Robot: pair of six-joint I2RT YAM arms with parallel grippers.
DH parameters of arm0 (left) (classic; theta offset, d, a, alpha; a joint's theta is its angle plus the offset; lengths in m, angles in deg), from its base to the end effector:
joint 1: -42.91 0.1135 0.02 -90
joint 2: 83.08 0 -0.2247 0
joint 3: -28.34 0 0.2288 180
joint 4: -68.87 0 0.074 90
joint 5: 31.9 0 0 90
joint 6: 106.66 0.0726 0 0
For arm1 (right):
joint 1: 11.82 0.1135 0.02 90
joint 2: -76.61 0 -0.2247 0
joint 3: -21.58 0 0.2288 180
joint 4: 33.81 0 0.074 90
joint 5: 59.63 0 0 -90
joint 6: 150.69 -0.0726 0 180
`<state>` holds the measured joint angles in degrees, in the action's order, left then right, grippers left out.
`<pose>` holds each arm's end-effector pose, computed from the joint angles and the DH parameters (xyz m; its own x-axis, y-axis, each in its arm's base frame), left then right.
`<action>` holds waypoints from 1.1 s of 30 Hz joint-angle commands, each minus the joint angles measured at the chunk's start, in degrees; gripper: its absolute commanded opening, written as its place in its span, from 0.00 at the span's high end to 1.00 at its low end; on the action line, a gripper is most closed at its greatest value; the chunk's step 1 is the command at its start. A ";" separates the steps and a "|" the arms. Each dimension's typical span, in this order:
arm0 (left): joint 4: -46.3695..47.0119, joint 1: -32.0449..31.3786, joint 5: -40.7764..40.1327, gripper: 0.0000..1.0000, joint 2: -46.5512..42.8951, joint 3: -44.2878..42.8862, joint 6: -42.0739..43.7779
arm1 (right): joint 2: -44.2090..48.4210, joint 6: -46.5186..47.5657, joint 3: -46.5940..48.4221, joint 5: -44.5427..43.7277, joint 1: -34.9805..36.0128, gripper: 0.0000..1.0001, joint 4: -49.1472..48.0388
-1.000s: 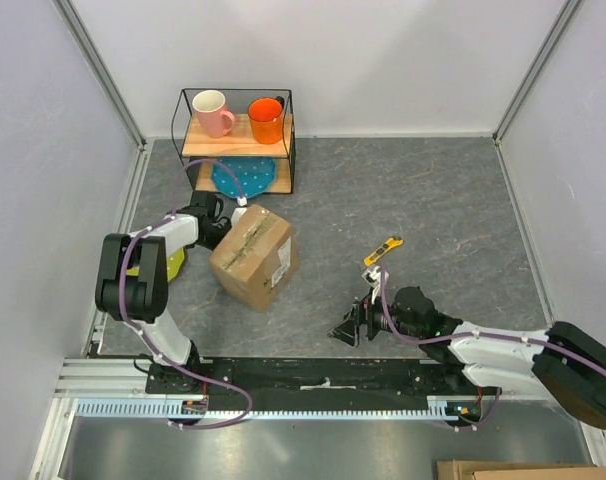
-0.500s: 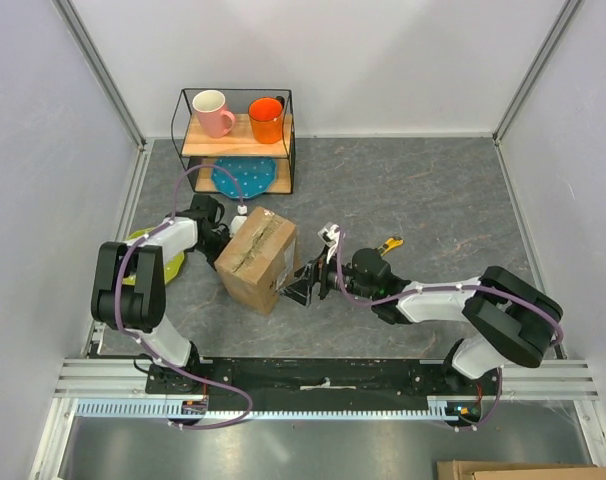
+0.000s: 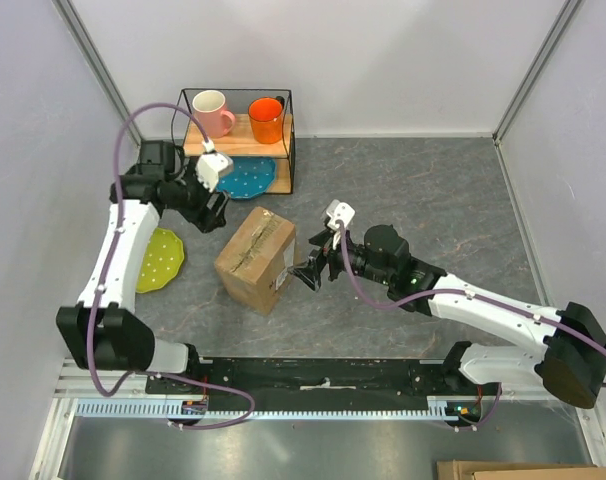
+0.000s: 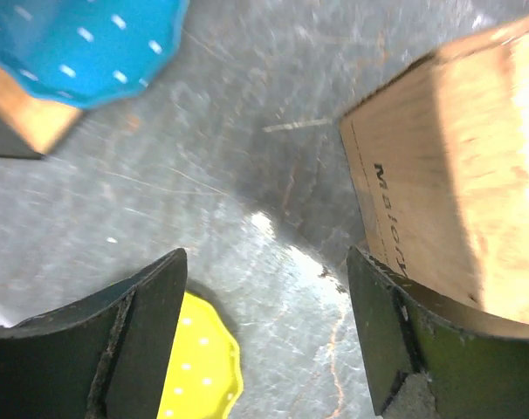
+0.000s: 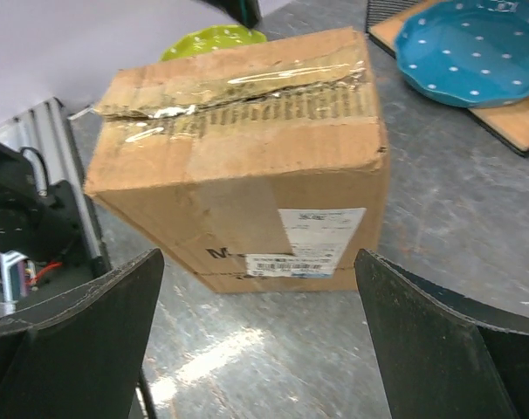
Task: Unpack the express box
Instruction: Adjust the express box at the center of the board.
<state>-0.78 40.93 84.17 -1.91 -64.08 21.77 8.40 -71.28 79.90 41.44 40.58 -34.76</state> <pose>0.2816 -0.0417 0.2616 -0.5045 0.5761 -0.6431 0.7337 0.6787 0.0325 0.1753 0.2505 0.2603 -0.2574 -0.0386 -0.9655 -0.8606 0.4635 0.2109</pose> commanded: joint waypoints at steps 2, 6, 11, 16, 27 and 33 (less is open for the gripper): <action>-9.36 0.31 4.24 0.16 -4.34 -10.92 -1.34 | -0.87 8.48 5.75 -5.45 -0.81 0.01 7.73; -11.92 0.22 9.61 0.11 -6.54 -13.58 -4.94 | -4.91 7.26 9.18 -3.79 -4.14 0.02 5.98; -10.27 -3.01 14.98 0.01 -12.51 -7.80 -9.42 | -8.61 -0.72 9.71 4.03 -10.55 0.02 -2.46; -2.53 -13.04 6.30 0.01 -16.47 -0.50 -14.00 | -11.07 -5.23 9.97 8.79 -12.06 0.02 -8.44; 5.04 -17.88 -6.81 0.01 -18.41 5.49 -13.48 | -15.99 -9.97 11.73 12.04 -12.15 0.02 -14.06; 5.30 -18.94 -6.82 0.01 -18.15 5.58 -13.12 | -18.98 -11.21 11.73 12.92 -12.15 0.02 -16.09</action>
<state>1.52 22.88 78.90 -18.81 -58.68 9.09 -9.00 -80.64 89.45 52.26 28.37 -46.04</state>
